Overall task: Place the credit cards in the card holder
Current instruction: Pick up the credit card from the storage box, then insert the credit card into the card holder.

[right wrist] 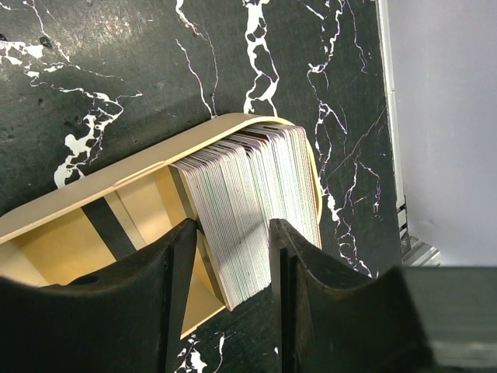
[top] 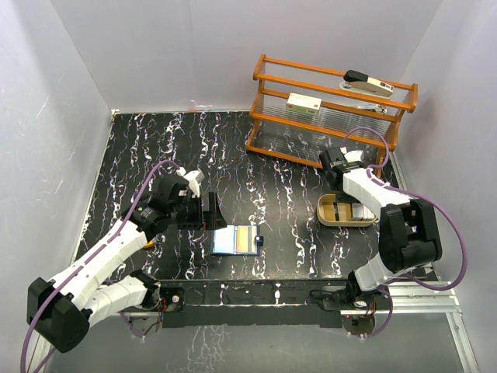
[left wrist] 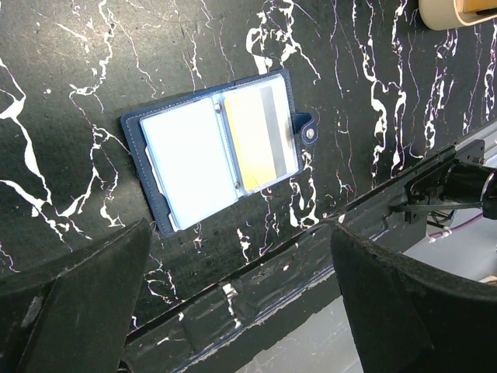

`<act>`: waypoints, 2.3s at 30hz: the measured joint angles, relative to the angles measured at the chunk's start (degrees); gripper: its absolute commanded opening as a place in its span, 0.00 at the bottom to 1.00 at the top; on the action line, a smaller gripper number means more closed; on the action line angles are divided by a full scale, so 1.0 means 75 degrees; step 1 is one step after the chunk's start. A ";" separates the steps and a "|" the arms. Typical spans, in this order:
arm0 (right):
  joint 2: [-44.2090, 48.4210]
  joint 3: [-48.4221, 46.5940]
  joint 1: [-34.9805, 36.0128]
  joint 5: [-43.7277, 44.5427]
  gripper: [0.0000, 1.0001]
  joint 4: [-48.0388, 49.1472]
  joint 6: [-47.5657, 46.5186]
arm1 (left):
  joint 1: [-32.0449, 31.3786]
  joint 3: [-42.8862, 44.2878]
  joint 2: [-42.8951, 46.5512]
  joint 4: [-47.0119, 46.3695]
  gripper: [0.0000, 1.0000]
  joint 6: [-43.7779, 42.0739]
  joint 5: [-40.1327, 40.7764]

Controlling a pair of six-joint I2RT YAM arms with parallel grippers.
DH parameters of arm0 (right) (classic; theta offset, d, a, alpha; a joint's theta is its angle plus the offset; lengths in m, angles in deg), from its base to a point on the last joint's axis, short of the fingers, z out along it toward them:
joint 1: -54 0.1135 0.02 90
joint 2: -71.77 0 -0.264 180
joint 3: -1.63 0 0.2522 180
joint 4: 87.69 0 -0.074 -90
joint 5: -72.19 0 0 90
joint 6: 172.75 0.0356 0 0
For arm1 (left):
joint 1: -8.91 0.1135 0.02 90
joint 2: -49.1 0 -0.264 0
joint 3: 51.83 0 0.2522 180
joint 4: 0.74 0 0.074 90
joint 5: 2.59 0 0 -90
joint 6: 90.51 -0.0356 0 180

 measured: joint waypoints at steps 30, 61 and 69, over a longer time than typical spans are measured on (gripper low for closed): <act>0.0420 -0.0131 0.0000 -0.0667 0.00 -0.0050 -0.0227 | 0.0000 -0.0026 -0.0688 0.0181 0.97 0.0017 0.0032; 0.3418 -0.0017 0.0685 -0.5904 0.00 0.0420 0.0877 | 0.0067 -0.0609 -0.2439 -0.0437 0.27 0.0962 0.0029; 0.3404 0.0711 0.2107 -0.6601 0.00 0.1510 0.1903 | 0.0070 -0.1017 -0.2585 -0.0801 0.12 0.1230 -0.0102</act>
